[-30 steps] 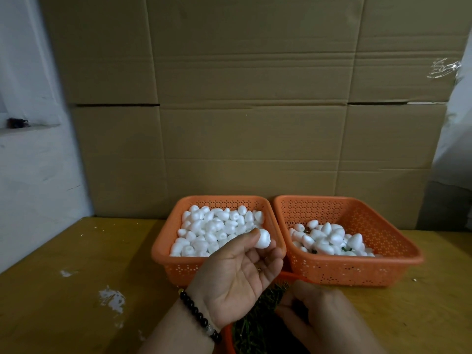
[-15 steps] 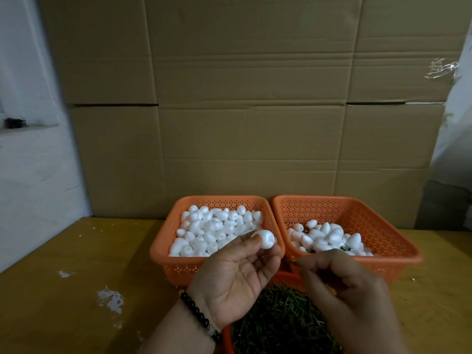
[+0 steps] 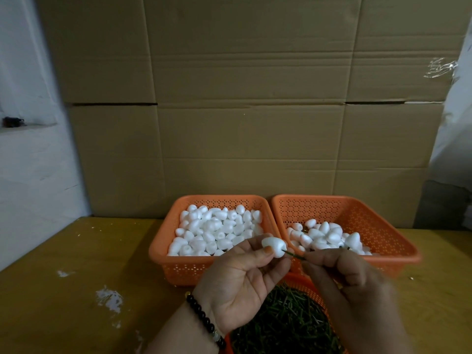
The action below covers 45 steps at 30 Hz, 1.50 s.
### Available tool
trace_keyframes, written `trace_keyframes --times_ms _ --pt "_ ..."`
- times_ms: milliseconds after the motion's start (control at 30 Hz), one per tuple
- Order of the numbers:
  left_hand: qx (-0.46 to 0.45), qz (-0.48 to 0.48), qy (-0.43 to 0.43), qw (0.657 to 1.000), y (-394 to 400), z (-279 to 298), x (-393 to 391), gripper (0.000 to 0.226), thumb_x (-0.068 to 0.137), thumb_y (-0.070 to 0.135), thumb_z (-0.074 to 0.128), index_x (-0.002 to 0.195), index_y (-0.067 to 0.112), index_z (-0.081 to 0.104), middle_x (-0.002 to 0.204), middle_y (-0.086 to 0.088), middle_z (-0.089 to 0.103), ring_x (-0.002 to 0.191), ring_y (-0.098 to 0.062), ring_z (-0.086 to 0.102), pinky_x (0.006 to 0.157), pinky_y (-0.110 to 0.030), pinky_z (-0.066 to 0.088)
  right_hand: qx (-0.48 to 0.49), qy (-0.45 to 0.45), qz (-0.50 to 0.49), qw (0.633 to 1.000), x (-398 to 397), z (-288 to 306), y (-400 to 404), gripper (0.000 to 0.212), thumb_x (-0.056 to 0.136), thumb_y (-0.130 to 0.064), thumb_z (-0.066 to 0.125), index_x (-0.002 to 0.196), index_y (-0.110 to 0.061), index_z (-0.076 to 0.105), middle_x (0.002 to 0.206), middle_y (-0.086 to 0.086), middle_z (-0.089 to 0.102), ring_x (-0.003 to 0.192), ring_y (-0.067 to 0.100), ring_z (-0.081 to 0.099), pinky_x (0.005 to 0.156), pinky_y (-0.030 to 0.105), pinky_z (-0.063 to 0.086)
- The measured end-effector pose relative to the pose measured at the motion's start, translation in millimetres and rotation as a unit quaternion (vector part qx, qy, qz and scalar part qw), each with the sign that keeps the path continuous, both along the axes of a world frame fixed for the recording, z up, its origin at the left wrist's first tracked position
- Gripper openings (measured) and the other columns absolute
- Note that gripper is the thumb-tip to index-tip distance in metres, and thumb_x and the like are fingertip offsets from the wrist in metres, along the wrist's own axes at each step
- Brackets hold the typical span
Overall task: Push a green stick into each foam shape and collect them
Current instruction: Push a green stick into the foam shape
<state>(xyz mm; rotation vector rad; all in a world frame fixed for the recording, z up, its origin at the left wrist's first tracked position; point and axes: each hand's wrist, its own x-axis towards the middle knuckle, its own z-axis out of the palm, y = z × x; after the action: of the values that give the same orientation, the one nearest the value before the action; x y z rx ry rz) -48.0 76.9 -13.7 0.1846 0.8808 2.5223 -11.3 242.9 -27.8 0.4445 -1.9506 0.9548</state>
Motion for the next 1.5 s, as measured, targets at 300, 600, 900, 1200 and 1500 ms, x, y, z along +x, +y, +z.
trace_keyframes --times_ms 300,600,900,1200,1500 --pt "-0.029 -0.002 0.024 0.999 4.2 2.4 6.0 0.021 0.070 -0.013 0.063 0.087 -0.003 0.070 0.097 -0.025 0.068 0.080 -0.027 0.071 0.065 -0.034 0.059 0.043 0.008 -0.036 0.998 -3.3 -3.9 0.7 0.008 0.072 -0.014 0.076 0.078 -0.014 0.071 0.077 -0.016 0.063 0.080 -0.008 0.061 0.068 -0.004 0.040" --pt "-0.058 0.009 0.029 0.998 6.7 2.1 7.0 0.030 0.068 -0.011 0.062 0.097 -0.003 0.064 0.096 -0.023 0.068 0.079 -0.025 0.070 0.064 -0.033 0.059 0.053 0.001 -0.033 0.998 -4.2 -4.8 1.0 0.008 0.068 -0.015 0.070 0.076 -0.015 0.071 0.077 -0.023 0.058 0.080 -0.017 0.056 0.066 -0.005 0.037" --pt "-0.068 0.018 0.034 0.997 8.6 1.4 7.6 0.033 0.067 -0.010 0.063 0.099 -0.002 0.062 0.092 -0.020 0.070 0.076 -0.022 0.071 0.063 -0.031 0.059 0.054 0.017 -0.033 0.998 -6.2 -5.3 1.2 0.008 0.069 -0.014 0.071 0.077 -0.015 0.071 0.078 -0.018 0.062 0.075 -0.003 0.060 0.064 0.003 0.045" --pt "-0.077 0.027 0.030 0.996 10.5 -0.1 8.3 0.036 0.065 -0.009 0.065 0.100 -0.001 0.063 0.094 -0.020 0.069 0.078 -0.022 0.070 0.064 -0.031 0.059 0.057 0.003 -0.018 0.998 -5.9 -5.8 1.6 0.010 0.071 -0.014 0.070 0.080 -0.019 0.071 0.081 -0.021 0.061 0.079 -0.008 0.060 0.066 -0.001 0.043" --pt "-0.083 0.029 0.042 0.995 10.6 -1.9 8.1 0.033 0.066 -0.010 0.065 0.098 -0.001 0.064 0.096 -0.021 0.069 0.079 -0.023 0.071 0.065 -0.031 0.058 0.062 0.002 -0.024 0.998 -4.6 -5.5 1.7 0.008 0.072 -0.014 0.069 0.079 -0.018 0.071 0.079 -0.015 0.064 0.075 -0.004 0.060 0.063 0.003 0.046"
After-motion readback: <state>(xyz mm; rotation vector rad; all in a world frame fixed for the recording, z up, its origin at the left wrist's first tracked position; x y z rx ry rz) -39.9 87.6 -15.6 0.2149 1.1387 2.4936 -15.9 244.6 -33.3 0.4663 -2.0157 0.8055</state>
